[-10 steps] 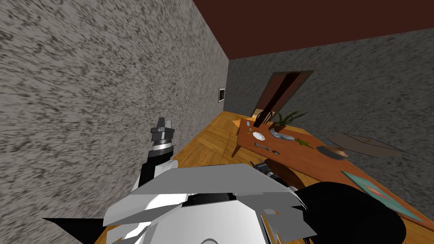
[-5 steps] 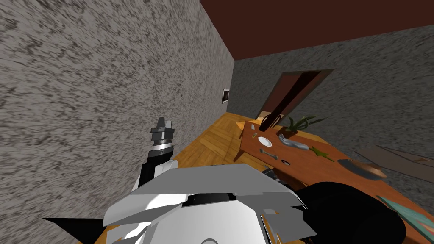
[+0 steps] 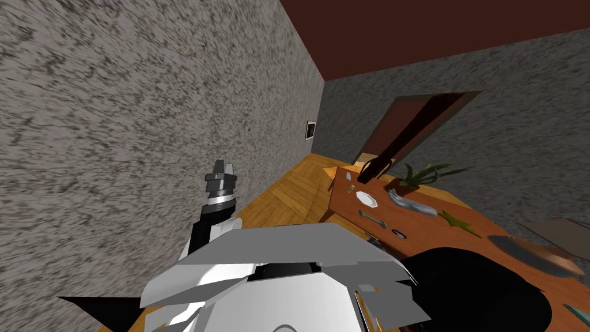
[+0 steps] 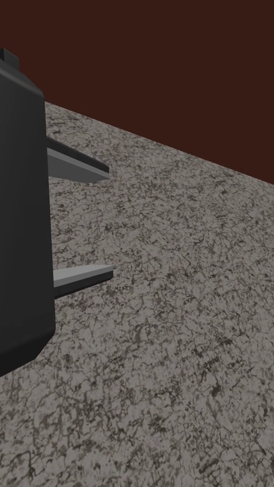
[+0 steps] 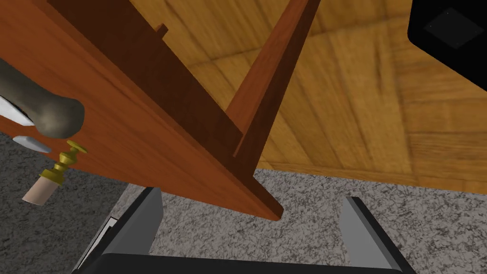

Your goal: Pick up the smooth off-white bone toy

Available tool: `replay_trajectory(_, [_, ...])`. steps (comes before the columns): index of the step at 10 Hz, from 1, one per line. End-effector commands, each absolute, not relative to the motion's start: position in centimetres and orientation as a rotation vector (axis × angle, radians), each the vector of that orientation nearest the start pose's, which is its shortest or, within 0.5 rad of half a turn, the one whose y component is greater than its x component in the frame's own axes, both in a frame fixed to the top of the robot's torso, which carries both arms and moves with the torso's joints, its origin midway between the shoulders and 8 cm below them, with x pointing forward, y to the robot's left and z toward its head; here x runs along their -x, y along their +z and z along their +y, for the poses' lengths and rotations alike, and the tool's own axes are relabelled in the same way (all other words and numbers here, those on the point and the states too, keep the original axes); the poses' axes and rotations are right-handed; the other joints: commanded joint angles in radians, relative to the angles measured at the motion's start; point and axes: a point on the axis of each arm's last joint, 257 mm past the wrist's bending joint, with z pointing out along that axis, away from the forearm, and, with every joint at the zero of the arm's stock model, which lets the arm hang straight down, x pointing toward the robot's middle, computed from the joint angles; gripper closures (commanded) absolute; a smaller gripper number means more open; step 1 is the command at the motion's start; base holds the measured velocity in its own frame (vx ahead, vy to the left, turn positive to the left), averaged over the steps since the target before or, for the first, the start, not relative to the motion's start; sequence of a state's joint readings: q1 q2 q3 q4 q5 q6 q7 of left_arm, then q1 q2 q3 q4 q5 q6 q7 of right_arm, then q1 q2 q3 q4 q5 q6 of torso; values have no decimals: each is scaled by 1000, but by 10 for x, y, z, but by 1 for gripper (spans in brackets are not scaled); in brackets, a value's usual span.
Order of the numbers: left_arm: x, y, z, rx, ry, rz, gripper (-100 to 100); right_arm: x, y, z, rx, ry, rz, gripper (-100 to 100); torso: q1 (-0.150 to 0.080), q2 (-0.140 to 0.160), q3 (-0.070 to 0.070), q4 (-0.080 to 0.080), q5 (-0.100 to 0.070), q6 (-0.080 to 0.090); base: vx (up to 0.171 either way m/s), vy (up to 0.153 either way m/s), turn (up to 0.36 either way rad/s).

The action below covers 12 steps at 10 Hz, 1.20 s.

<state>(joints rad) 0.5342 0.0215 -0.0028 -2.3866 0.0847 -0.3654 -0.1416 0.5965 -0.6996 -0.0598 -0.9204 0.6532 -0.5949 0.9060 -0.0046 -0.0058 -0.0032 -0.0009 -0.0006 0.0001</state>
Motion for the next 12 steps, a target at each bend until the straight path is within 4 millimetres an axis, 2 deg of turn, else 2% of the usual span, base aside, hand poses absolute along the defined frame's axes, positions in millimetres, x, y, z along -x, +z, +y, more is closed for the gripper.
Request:
replay_trajectory(1, [-341, 35, 287, 685, -1210, 663, 0, -81, -503, -570, 683, -309, 2435, -100, 0, 0, 0, 0, 0, 0, 185, -108, 235])
replay_trajectory(2, [-341, 35, 287, 685, -1209, 663, 0, -72, -505, -575, 673, -314, 2456, -100, -3, -4, -2, -1, 0, -1, 160, -83, 93])
replay_trajectory(4, [-341, 35, 287, 685, -1210, 663, 0, -32, -508, -599, 808, -360, 2530, -100, 1, -3, -2, -1, 0, 0, 140, -64, 187])
replay_trajectory(5, [-341, 35, 287, 685, -1210, 663, 0, -30, -508, -600, 806, -361, 2535, -100, 0, -4, -2, -1, 0, 0, 114, -80, 75])
replay_trajectory(6, [-341, 35, 287, 685, -1209, 663, 0, -17, -506, -610, 869, -379, 2556, -100, 0, -2, -1, -1, 0, 1, 82, -80, 109])
replay_trajectory(7, [-341, 35, 287, 685, -1210, 663, 0, 5, -505, -623, 916, -399, 2598, -100, 0, 0, 0, 0, 0, 0, 106, -113, 192])
replay_trajectory(8, [-341, 35, 287, 685, -1210, 663, 0, 5, -505, -623, 916, -399, 2598, -100, -2, -1, -1, 0, 0, 0, 81, -102, 66])
replay_trajectory(9, [-341, 35, 287, 685, -1209, 663, 0, 17, -503, -632, 966, -413, 2617, -100, -1, 0, 0, 0, -1, 1, 95, -71, 80])
replay_trajectory(10, [-341, 35, 287, 685, -1210, 663, 0, 20, -503, -633, 962, -415, 2624, -100, 1, 0, 0, 0, 0, 0, 68, -55, 55])
replay_trajectory(12, [-341, 35, 287, 685, -1210, 663, 0, 46, -499, -648, 1035, -434, 2669, -100, 1, 2, 1, 0, 0, 0, 72, -98, 112])
